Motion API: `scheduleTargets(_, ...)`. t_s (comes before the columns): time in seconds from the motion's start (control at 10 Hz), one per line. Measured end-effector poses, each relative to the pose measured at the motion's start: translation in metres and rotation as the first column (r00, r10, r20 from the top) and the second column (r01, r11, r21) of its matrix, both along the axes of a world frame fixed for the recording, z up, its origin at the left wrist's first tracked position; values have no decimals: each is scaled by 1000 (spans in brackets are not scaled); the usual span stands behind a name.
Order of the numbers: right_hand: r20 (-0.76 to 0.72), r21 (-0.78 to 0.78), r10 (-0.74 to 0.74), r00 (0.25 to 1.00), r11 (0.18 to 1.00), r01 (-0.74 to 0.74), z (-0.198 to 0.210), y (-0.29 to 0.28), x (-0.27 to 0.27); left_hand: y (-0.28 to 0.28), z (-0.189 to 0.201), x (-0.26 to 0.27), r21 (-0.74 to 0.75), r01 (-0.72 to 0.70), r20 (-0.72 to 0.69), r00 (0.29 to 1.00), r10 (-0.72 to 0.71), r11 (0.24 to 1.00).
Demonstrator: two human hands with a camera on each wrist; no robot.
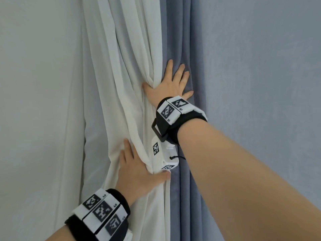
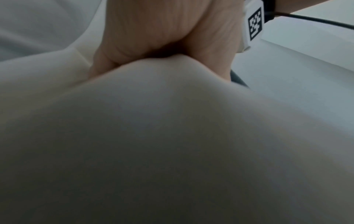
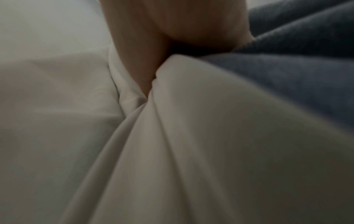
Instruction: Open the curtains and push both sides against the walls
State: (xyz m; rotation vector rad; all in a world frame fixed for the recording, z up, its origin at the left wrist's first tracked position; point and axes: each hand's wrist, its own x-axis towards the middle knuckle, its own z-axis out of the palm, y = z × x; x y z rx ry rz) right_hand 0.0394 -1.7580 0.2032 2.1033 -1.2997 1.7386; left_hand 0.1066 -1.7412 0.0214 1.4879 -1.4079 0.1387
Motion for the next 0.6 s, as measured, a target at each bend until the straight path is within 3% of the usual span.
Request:
scheduleTargets(0.1, -51, 22, 4, 999, 1000, -3, 5, 1, -5, -2, 0, 1, 20, -15, 8, 1000, 15, 1000)
scheduleTargets(0.2, -91, 97, 131, 987, 988, -122, 8, 18, -19, 5, 0, 6, 33, 4, 70, 998, -6, 999)
scheduleTargets(0.3, -97, 170, 300, 949, 944, -281, -3, 45, -44, 20, 1, 18, 53, 104, 70, 992, -108, 993)
scheduleTargets(0.4, -79, 145, 444, 892, 891, -431, -32, 91, -81, 48, -7, 32, 58, 224, -49, 974, -222, 973)
scheduleTargets(0.5, 86, 162, 712, 697, 680, -715, -67, 158, -145, 81, -32, 39, 54, 260, -145, 957, -250, 964)
scheduleTargets(0.6, 129, 160, 964, 233, 212, -964, -88, 230, -222, 130, -68, 47, -12, 234, -241, 943, -230, 972)
